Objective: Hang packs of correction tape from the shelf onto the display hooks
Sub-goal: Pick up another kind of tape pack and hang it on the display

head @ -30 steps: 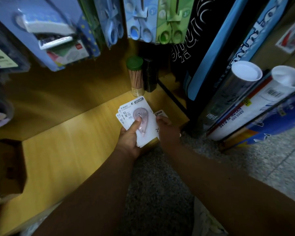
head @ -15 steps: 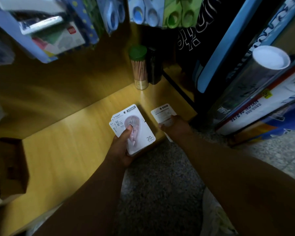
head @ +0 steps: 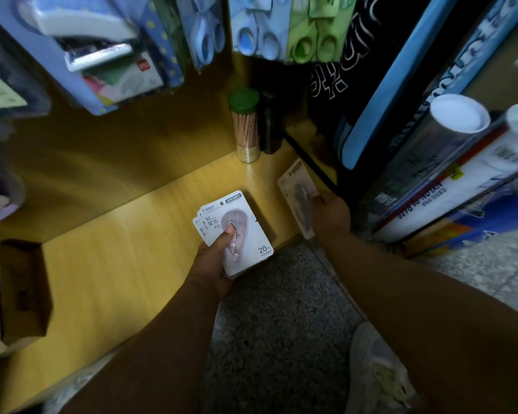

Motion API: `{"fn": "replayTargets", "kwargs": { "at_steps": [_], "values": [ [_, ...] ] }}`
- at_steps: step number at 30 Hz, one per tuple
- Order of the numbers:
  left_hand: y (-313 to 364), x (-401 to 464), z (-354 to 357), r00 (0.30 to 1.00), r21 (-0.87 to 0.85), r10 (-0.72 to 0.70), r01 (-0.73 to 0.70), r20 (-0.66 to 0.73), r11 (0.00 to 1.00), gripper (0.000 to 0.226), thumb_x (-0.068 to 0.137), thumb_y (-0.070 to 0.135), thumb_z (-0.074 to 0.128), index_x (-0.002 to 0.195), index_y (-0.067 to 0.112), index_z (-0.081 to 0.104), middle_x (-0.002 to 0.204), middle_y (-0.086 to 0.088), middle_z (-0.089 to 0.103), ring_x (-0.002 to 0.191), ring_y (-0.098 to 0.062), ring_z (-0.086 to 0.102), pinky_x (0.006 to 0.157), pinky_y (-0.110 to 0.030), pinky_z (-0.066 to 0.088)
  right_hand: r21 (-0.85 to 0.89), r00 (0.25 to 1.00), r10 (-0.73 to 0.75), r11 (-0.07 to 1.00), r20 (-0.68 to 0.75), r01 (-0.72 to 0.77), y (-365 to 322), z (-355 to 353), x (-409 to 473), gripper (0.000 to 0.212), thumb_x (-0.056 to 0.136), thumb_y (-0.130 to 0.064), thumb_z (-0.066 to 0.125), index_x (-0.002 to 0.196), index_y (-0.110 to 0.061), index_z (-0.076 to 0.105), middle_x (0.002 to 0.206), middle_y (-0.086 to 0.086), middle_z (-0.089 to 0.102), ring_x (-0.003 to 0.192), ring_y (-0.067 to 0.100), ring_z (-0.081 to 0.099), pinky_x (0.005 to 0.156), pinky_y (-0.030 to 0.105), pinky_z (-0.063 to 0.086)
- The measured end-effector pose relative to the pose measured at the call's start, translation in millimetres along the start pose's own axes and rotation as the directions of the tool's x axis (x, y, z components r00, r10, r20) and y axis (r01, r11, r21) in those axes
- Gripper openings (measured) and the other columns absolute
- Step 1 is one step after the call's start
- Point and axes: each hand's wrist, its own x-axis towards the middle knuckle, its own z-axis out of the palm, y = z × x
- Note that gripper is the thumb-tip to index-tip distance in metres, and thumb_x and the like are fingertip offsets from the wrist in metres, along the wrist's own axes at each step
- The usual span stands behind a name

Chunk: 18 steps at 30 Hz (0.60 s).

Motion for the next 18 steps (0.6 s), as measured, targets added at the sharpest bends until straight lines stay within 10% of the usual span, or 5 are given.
{"fn": "replayTargets", "kwargs": {
  "at_steps": [4,7,14,18],
  "values": [
    [7,-19,14,0.998,-0.022,-0.002,0.000,-0.065,1.000,0.077,0.063,0.028,0.084,0.133,0.014,0.056,0.123,-0.018,0.066,0.113,-0.040,0.063,0.090,-0.067,0.048,0.344,0.998,0.065,0.937,-0.016,-0.055,-24,-15,-20,0.026,0.098,-0.010,0.047,0.086,0.001,0.067,0.084,0.007,0.057,0.079,0.015,0.051,0.066,0.016,0.040],
    [16,-36,29,0.997,-0.016,0.017,-0.019,-0.081,1.000,0.090,0.048,0.027,0.093,0.130,0.014,0.057,0.121,-0.019,0.067,0.106,-0.042,0.066,0.086,-0.070,0.048,0.587,0.984,0.176,0.793,0.036,-0.163,-39,-26,-38,0.026,0.096,-0.002,0.049,0.112,0.014,0.060,0.091,0.008,0.057,0.075,0.014,0.051,0.053,0.001,0.040],
    [30,-77,57,0.994,-0.019,0.090,-0.092,-0.055,0.996,0.074,0.055,0.019,0.088,0.124,0.014,0.062,0.115,-0.015,0.071,0.102,-0.035,0.069,0.083,-0.060,0.054,0.620,0.961,0.170,0.736,0.220,-0.272,-65,-46,-84,0.014,0.090,-0.023,0.063,0.093,-0.009,0.066,0.103,0.007,0.060,0.094,0.024,0.057,0.092,0.036,0.048],
    [35,-101,68,0.992,0.001,0.129,-0.129,0.016,0.992,0.069,0.061,0.016,0.083,0.126,0.013,0.060,0.112,-0.014,0.072,0.100,-0.035,0.070,0.078,-0.055,0.057,0.581,0.946,0.101,0.767,0.307,-0.270,-77,-61,-105,0.020,0.085,-0.030,0.069,0.097,-0.015,0.063,0.108,0.006,0.062,0.099,0.026,0.058,0.068,0.029,0.048]
  ]
}}
